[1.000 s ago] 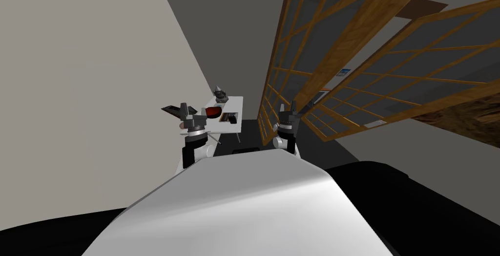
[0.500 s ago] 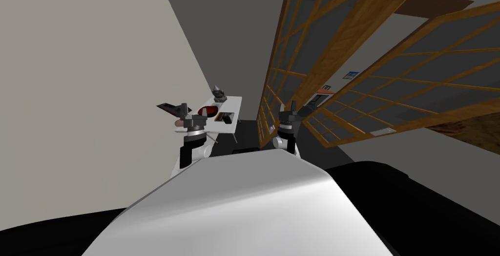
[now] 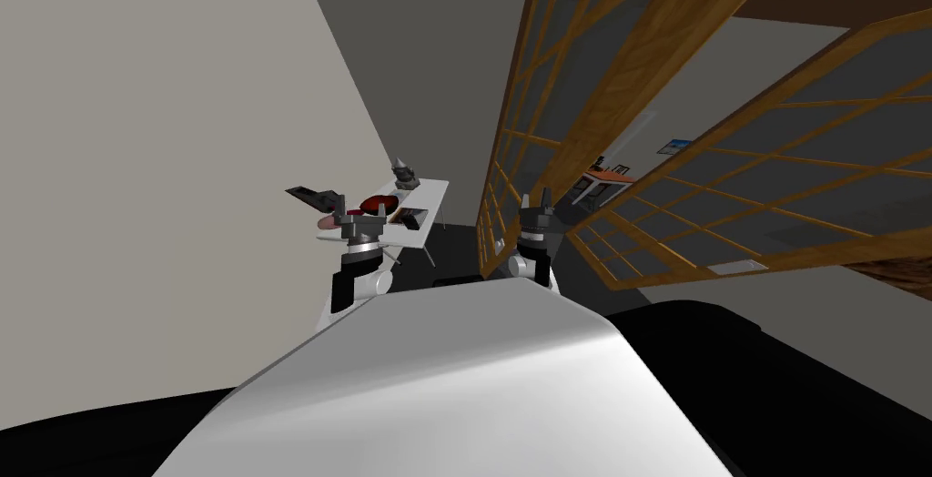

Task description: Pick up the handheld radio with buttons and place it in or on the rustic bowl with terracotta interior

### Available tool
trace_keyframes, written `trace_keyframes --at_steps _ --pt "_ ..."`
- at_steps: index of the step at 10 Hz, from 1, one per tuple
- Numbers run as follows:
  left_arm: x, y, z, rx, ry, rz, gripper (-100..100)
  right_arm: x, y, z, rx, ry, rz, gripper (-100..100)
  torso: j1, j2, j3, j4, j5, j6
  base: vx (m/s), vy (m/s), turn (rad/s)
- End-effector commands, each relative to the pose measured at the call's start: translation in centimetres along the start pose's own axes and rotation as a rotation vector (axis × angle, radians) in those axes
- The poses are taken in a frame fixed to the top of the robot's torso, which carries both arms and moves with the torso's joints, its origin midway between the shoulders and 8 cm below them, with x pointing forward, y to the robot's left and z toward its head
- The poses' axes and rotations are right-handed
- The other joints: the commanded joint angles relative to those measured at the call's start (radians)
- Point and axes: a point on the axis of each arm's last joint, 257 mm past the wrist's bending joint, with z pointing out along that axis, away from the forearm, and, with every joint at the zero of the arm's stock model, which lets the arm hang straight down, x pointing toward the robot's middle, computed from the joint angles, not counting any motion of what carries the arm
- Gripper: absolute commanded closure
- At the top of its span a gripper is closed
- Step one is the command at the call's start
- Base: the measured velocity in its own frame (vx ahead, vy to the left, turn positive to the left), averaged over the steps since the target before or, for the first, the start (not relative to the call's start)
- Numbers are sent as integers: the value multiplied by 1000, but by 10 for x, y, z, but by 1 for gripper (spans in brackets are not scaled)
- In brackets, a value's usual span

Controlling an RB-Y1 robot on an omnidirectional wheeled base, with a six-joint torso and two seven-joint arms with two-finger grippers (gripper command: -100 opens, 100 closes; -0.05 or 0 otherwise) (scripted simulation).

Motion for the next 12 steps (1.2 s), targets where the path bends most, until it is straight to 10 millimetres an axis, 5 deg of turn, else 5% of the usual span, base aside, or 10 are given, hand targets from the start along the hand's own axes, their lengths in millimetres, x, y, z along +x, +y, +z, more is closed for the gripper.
trace_keyframes --at_steps 1,4,8,12 --pt "-9 4 -1 -9 -21 -66 -100 0 0 0 0 0 0 0 0 0 0 0 0 0 -69 -282 91" --pt "-16 7 -2 -14 -37 -106 -100 0 0 0 0 0 0 0 7 -8 -4 -1 1 0 66 -147 117" --pt "-50 16 -8 -24 -112 -262 -100 0 0 0 0 0 0 0 -4 -13 -8 -3 -1 0 125 -289 199" --pt "-86 23 -19 -15 -192 -379 -100 0 0 0 0 0 -1 0 8 -15 -8 -3 1 0 112 -162 125"
